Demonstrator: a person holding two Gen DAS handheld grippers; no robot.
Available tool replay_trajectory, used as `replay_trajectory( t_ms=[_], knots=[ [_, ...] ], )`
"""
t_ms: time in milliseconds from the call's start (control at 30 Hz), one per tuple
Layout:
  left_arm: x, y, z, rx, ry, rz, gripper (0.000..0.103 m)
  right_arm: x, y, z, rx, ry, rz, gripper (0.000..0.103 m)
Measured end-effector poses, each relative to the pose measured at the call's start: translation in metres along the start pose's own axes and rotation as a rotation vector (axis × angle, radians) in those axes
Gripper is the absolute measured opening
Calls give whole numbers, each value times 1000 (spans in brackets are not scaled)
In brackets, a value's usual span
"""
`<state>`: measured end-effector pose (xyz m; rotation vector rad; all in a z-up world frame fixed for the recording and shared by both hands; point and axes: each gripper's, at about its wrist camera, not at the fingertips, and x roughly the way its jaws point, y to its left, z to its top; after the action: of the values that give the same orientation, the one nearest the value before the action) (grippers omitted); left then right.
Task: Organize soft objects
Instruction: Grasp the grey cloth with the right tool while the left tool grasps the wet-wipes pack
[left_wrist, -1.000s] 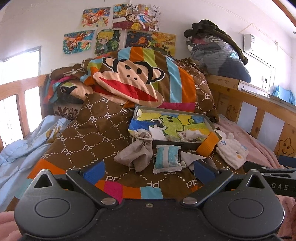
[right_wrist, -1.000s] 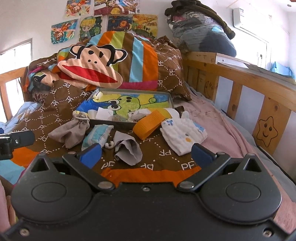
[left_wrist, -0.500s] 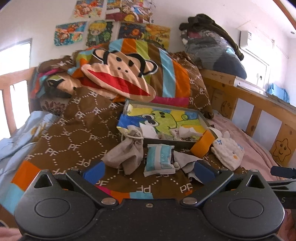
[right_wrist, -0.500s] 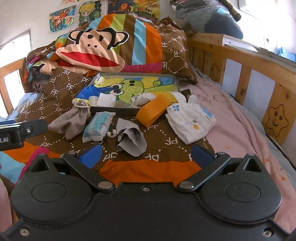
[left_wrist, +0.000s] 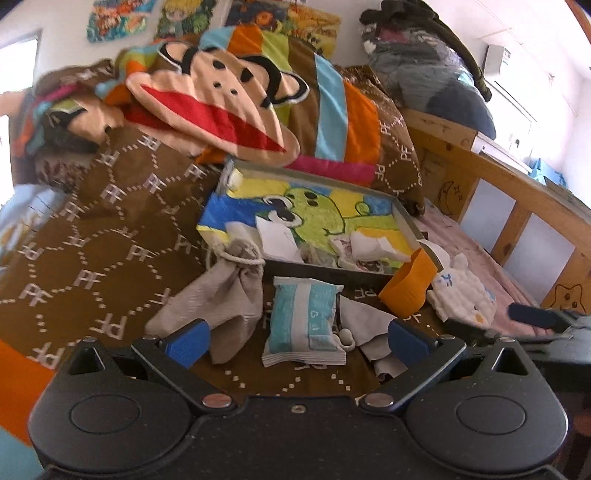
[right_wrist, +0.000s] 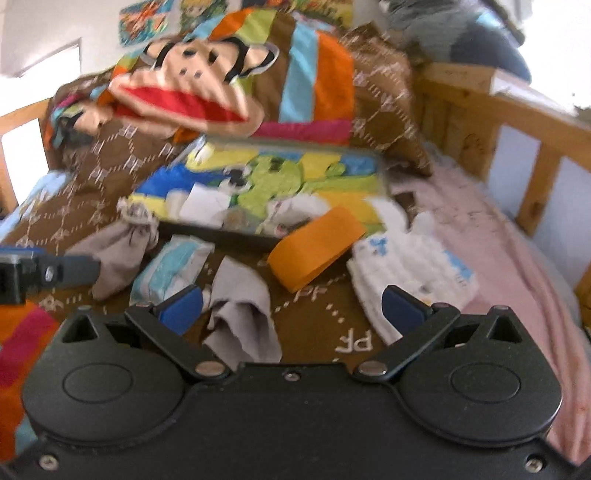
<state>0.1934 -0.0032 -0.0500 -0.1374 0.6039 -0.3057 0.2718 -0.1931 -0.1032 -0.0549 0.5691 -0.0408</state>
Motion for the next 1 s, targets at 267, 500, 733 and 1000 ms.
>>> replay_trajectory(
  t_ms=[267,500,733,1000],
  knots=[
    [51,4,8,-17,69,-161,101,40,16,-11,-117,73,72,102],
    [85,10,7,-29,92,-151,96,60,21,-14,-117,95,104,85],
    [94,16,1,11,131,-122,95,70,18,-18,-96,104,121,75],
    [106,25,-3,-22,176,-131,82,81,22,-20,-99,112,121,55]
  ],
)
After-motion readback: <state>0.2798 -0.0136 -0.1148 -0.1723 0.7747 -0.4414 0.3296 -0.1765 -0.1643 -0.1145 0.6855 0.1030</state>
